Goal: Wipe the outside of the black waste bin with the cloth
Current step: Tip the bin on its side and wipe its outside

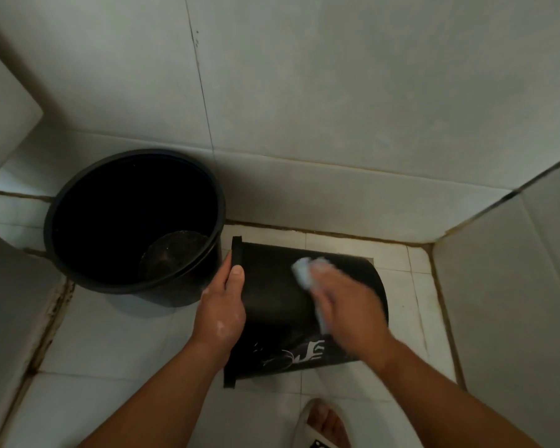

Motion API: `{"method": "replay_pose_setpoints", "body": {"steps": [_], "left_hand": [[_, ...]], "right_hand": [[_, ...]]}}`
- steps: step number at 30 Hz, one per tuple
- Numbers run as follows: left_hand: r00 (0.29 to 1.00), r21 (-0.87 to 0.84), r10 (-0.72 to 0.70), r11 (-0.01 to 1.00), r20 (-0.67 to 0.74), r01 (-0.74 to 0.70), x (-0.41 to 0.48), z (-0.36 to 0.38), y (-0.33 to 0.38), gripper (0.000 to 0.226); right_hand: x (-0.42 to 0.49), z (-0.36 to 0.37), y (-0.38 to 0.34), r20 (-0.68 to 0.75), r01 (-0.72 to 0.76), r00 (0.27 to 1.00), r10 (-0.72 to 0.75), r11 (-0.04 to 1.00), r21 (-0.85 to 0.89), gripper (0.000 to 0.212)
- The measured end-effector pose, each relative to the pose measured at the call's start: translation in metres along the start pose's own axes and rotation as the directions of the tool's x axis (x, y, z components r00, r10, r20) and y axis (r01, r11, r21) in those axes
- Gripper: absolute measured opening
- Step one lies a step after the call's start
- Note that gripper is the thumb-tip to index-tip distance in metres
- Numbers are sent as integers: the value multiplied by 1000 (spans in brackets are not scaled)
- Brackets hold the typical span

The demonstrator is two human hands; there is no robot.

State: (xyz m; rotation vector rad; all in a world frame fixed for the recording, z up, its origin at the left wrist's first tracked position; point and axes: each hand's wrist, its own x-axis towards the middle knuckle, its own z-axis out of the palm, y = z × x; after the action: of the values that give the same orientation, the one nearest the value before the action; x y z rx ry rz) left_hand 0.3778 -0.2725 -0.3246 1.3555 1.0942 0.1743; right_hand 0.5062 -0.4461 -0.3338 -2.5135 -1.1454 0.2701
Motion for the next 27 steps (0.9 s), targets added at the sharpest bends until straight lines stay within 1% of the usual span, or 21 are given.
{"method": "replay_pose_setpoints", "body": {"steps": [1,2,3,4,5,6,7,8,9,10,11,12,13,14,15,17,20,22,24,25,27], "left_hand": [[1000,5,21,1000,1,-21,-2,1,0,43],[999,14,45,999,-2,-45,-5,2,-1,44],[998,21,61,998,-8,-61,-8,3,0,45],[997,23,70,997,-16,-69,-10,3,0,45],[997,25,76,997,-21,-75,-10,3,-1,46],[997,30,72,997,-28,-72,-9,3,-2,46],[997,44,66,997,-36,-64,-6,3,-3,46],[998,55,57,997,-40,-55,-4,2,-3,46],[998,62,46,997,-42,-44,-2,2,-3,47],[998,66,37,997,-41,-34,-1,2,-4,47],[999,72,31,997,-40,-28,-1,2,-4,47],[999,83,26,996,-40,-22,-1,2,-3,47],[999,98,23,995,-45,-18,-1,2,-2,47],[999,103,21,995,-49,-16,1,1,-2,46],[999,102,19,995,-47,-14,2,1,-1,44],[999,97,32,995,-43,-28,4,2,0,43],[997,103,42,994,-61,-36,5,3,-2,44],[997,92,44,995,-64,-38,1,5,-1,44],[996,100,47,994,-71,-40,0,5,-1,45],[996,104,46,994,-78,-37,1,5,-1,46],[995,120,51,992,-90,-40,2,4,-2,48]], "right_hand": [[4,-6,14,-71,-209,975,212,977,45,42],[7,-10,24,-130,-371,915,381,924,96,38],[9,-13,26,-178,-475,854,488,873,114,34],[8,-11,21,-215,-519,824,525,850,87,32],[7,-3,9,-241,-515,825,512,855,55,31],[3,5,-12,-255,-464,849,463,884,59,32],[-3,16,-36,-250,-351,900,356,934,66,37],[-10,25,-59,-206,-190,958,200,979,68,42],[-17,32,-74,-116,-14,993,23,997,74,46],[-21,37,-78,-32,143,989,-141,987,72,49],[-24,38,-72,16,248,968,-249,967,51,51],[-26,35,-59,24,278,960,-279,960,26,53],[-28,31,-43,-15,222,975,-222,975,27,53],[-29,26,-25,-83,95,992,-90,994,60,50],[-29,20,-7,-163,-60,984,77,993,105,47],[-30,8,25,-245,-314,906,347,935,164,41],[-31,6,39,-304,-436,825,476,879,193,41],[-28,14,26,-318,-465,814,485,874,143,40],[-25,27,-3,-318,-404,857,406,912,77,42],[-24,34,-20,-299,-330,895,331,942,57,46],[-23,44,-55,-228,-99,968,101,995,22,54]]}}
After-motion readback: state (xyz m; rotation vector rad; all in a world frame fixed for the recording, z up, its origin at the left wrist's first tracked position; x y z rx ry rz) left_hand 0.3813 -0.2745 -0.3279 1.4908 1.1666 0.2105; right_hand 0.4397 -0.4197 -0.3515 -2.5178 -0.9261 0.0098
